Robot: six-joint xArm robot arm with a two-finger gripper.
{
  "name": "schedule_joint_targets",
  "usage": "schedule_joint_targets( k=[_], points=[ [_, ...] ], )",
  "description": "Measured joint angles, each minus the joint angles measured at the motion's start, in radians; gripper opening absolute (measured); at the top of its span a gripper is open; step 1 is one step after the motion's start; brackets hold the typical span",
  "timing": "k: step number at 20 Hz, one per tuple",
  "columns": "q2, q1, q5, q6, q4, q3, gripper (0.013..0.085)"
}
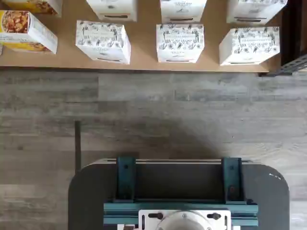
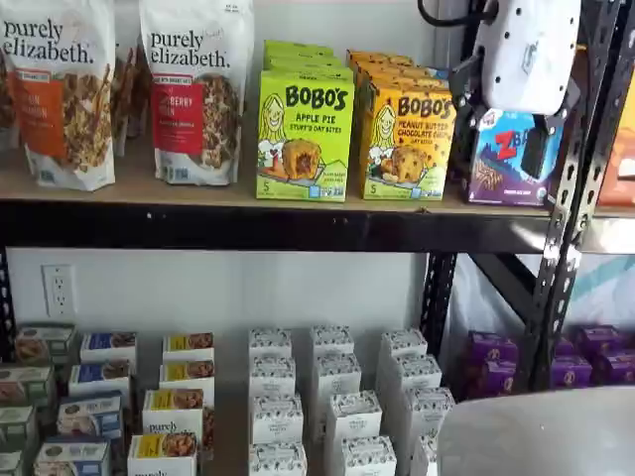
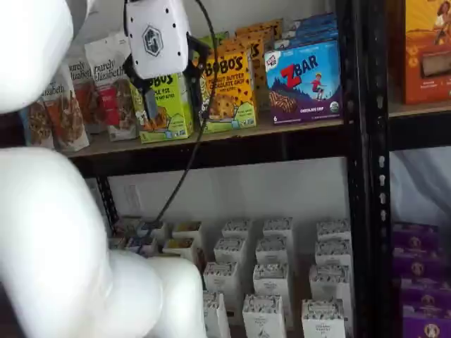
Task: Pick up the orange box on the top shelf, the fifth box from the left
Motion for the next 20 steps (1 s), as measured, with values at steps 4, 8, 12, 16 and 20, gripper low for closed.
schedule_joint_targets(
  k=[4,8,12,16,20],
  points=[
    [0.019,-0.116,0.041,-0.054,0.130,-0.013,0.0850],
    [0.020,-0.115,0.027,-0.059,0.127,-0.012,0.0850],
    [0.032,-0.098,-0.001,-0.051,0.116,-0.009,0.0850],
    [0.061,-0.042,-0.087,-0.015,0.090,-0.002,0.0850],
    [0.100,0.005,-0.161,0.016,0.059,-0.012,0.0850]
  ],
)
